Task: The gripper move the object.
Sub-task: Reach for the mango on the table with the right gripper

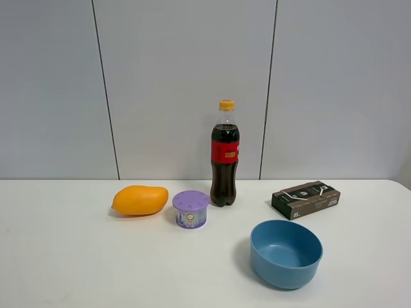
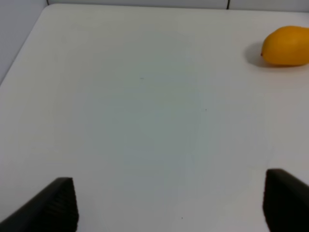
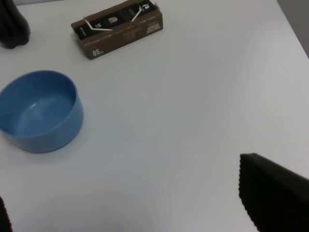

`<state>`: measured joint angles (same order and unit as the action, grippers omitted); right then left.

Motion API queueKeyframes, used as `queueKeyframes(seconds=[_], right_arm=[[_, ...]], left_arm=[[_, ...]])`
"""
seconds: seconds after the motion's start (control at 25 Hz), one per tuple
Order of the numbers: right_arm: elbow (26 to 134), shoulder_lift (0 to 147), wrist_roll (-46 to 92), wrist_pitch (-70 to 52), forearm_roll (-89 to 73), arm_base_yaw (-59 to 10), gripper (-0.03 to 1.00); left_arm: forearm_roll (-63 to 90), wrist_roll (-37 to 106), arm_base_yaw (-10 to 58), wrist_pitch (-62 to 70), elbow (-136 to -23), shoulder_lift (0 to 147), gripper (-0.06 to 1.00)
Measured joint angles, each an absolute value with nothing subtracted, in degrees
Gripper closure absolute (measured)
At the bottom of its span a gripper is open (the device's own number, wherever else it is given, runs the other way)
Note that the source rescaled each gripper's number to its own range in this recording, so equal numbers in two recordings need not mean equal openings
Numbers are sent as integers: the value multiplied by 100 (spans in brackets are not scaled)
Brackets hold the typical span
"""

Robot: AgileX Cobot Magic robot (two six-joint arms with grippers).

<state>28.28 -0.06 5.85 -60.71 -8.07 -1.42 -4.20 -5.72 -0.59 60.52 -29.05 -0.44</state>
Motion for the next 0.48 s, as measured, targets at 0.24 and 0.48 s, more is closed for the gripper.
queueKeyframes(seconds=[0.24, 0.48], right_arm=[[3191, 603, 710, -5973, -1423, -142, 4], [4391, 2348, 2413, -5730, -2585, -142, 4]], left_arm=[[-420, -572, -59, 6052, -2905, -44, -6], [-420, -572, -59, 6052, -2905, -44, -6]])
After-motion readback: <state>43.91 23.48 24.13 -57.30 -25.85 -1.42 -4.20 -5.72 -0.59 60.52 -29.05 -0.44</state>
